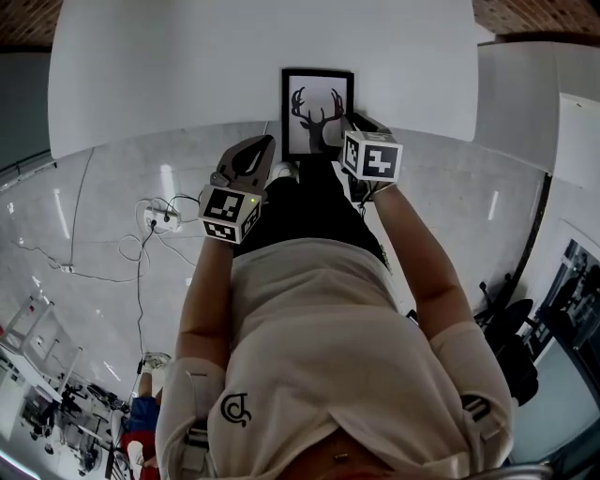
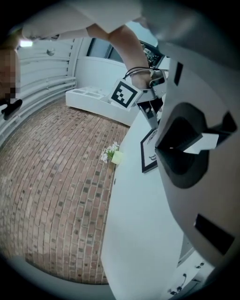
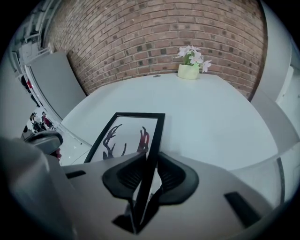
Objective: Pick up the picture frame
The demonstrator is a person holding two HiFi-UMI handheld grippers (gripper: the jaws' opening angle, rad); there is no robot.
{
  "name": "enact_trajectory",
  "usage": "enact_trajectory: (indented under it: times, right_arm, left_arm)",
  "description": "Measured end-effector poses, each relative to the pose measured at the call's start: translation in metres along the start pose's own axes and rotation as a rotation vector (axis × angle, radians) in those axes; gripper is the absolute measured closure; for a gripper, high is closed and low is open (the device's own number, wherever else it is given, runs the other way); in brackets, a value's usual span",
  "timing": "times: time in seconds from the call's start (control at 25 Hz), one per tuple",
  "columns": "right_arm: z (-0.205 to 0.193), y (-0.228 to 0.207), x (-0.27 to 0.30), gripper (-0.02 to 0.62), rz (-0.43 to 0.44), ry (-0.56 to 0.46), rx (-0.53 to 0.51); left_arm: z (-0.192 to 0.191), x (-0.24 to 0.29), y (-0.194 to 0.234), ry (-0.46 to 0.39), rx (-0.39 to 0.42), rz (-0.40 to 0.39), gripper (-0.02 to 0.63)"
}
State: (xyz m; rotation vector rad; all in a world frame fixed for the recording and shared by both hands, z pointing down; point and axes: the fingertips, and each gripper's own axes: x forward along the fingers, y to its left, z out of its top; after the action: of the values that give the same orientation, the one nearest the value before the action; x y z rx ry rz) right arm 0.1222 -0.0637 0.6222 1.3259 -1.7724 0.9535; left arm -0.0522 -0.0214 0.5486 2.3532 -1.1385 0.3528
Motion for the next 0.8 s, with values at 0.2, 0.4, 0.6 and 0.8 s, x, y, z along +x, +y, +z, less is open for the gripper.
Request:
enact_trajectory:
  times: [0.2, 0.4, 0.6, 0.8]
  right_arm:
    - [-0.003, 0.001, 0.0, 0.511, -0.013, -0.009, 0.004]
    - [-0.001, 0.001, 0.0, 0.51, -0.022, -0.023, -0.002]
    - [-0.003, 0.001, 0.0, 0.509, -0.023, -0.036, -0.006]
    - [0.001, 0.003, 0.004, 0.508, -0.019, -0.048, -0.028]
  left_arm:
    - [-0.032, 0.017, 0.003, 0.032, -0.245, -0.083, 0.551]
    - [-0.048, 0.04, 0.006, 0.02, -0.558, -0.207, 0.371]
    - [-0.058, 0.062, 0.001, 0.02, -0.785, -0.305, 0.316]
    - [-0.057, 0.079, -0.01, 0.029, -0.926, -0.43, 0.313]
